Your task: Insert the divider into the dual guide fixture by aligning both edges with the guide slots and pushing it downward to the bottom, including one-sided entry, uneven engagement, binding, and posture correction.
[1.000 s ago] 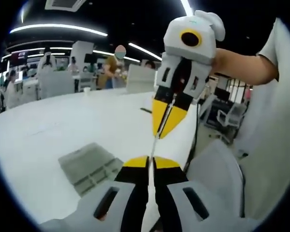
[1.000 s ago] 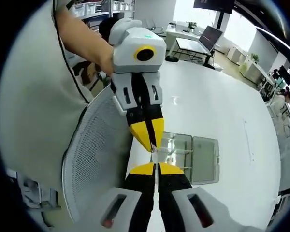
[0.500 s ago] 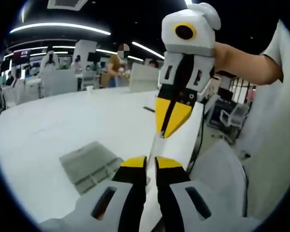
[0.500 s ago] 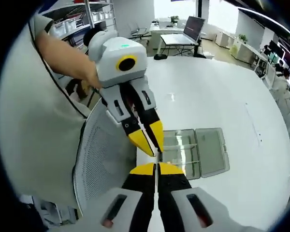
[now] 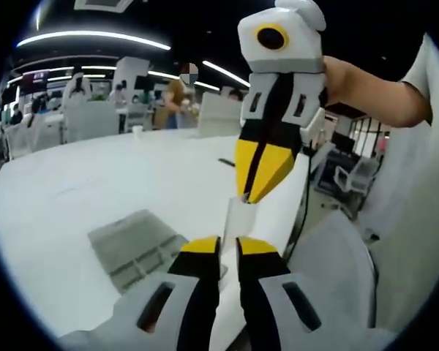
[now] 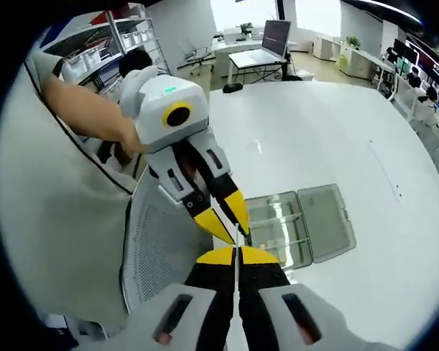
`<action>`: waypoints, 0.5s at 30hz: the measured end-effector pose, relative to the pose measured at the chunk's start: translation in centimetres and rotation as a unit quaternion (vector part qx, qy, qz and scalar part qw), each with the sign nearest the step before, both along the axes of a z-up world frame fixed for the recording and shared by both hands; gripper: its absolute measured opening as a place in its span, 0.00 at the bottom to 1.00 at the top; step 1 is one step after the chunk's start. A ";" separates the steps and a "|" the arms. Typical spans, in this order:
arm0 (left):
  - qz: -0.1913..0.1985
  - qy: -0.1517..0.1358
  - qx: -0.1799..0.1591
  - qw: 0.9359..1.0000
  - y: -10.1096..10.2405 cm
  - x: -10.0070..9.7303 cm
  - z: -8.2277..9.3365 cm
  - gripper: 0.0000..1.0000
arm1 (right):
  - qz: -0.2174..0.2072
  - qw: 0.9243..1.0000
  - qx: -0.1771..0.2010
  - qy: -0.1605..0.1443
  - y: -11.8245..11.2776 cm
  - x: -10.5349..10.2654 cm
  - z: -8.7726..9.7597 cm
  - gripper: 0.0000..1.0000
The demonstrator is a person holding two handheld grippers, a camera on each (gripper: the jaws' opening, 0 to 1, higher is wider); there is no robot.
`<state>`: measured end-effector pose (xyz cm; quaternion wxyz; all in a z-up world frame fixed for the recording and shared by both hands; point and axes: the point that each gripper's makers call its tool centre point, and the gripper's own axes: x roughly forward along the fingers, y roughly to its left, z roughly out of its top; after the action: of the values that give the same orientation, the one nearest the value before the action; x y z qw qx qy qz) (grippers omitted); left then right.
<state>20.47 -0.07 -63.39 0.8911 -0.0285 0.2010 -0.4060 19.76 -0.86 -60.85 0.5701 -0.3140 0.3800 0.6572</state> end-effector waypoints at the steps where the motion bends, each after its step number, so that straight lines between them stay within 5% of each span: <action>1: 0.001 0.001 -0.001 1.000 0.1 0.0 0.0 0.06 | 0.001 1.000 0.000 0.001 0.0 0.0 0.0 0.00; 15: 0.012 -0.005 0.005 1.000 0.6 -0.1 0.1 0.12 | -0.001 1.000 -0.002 -0.007 0.1 0.5 0.2 0.00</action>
<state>20.40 0.51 -63.29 0.8969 -0.0242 0.1980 -0.3947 20.23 -0.73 -60.65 0.5727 -0.3191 0.3775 0.6540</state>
